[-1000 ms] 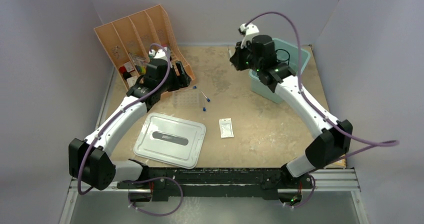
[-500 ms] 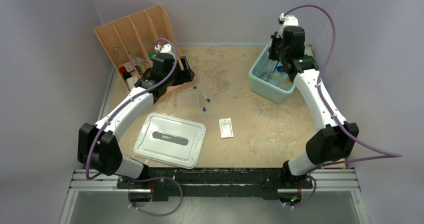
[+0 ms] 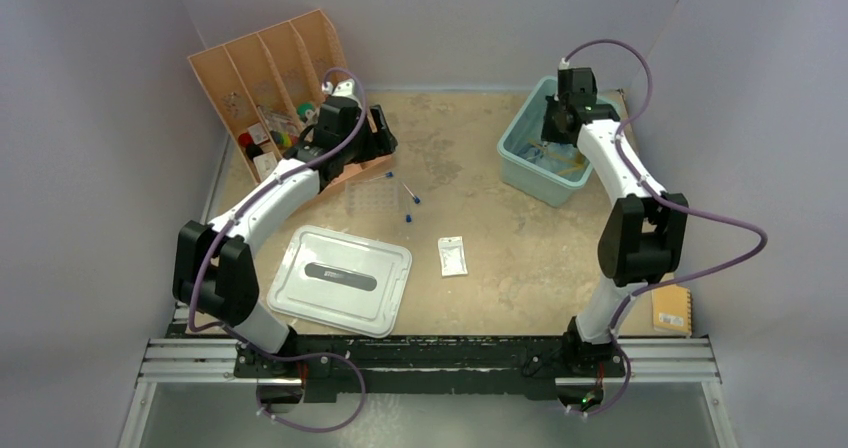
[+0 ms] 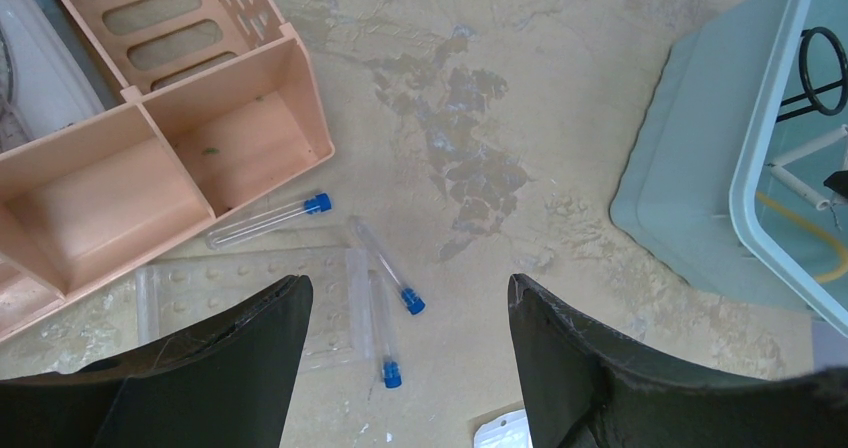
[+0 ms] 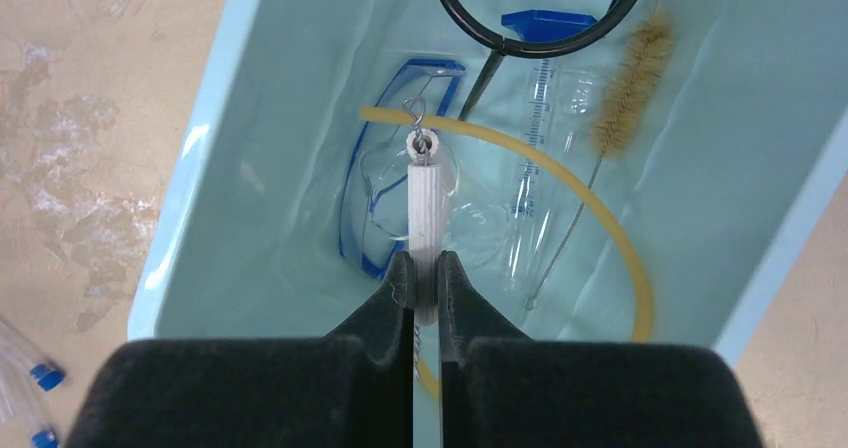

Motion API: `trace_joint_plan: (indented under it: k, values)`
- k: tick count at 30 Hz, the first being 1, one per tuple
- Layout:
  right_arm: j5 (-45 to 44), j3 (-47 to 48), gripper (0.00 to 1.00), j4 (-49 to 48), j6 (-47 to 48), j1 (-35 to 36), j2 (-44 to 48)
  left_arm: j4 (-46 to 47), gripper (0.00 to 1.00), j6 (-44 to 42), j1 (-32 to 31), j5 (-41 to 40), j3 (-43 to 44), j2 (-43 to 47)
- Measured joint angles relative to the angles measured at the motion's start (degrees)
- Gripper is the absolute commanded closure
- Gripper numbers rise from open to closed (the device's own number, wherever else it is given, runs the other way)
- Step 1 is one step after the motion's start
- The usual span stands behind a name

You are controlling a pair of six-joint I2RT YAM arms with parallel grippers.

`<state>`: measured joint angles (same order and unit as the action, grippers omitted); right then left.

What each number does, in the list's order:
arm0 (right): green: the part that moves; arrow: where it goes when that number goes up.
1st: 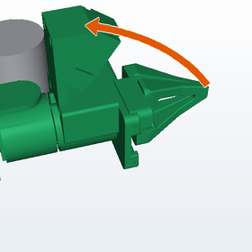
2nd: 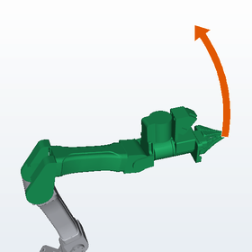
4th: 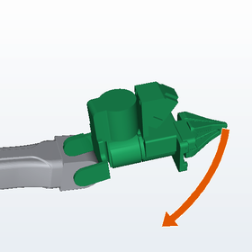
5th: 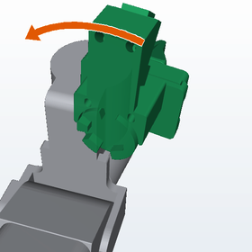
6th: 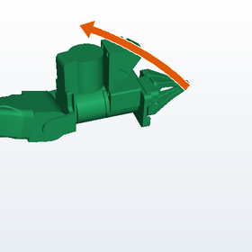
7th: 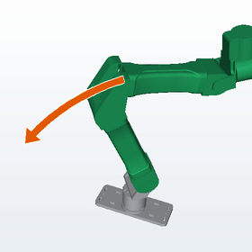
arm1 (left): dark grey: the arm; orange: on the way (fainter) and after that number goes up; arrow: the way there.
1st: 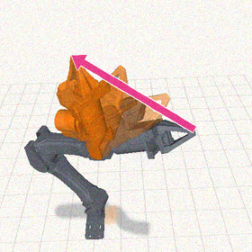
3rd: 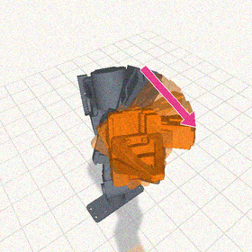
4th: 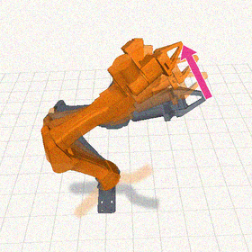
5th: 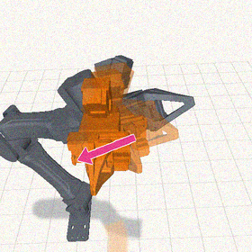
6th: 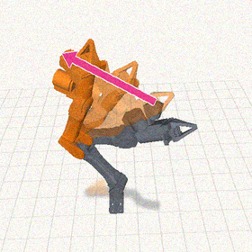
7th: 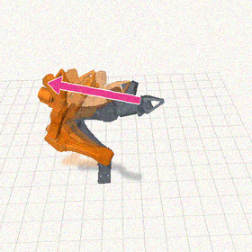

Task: Organize the chemistry lab equipment

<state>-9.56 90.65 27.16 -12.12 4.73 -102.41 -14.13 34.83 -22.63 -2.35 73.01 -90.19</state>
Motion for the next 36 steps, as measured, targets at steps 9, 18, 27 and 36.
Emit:
trace_joint_plan:
  k: [9,18,27,36]
  values:
    - [-5.14,0.68,1.0,-0.5,-2.05,0.13,-2.38,-1.09,0.29,-1.53,0.0,-0.02,0.24,-0.35]
    - [-10.36,0.96,1.0,-0.5,-1.7,0.72,-5.29,-1.86,0.3,-2.97,0.0,0.02,0.26,-0.35]
    - [-5.86,0.96,1.0,-2.93,-1.11,1.7,-9.86,-2.36,0.3,-3.02,0.0,0.35,0.22,-0.55]
    - [-4.22,1.22,0.89,-4.7,-1.01,2.08,-10.95,-2.6,0.3,-3.02,0.0,0.35,0.2,-0.55]
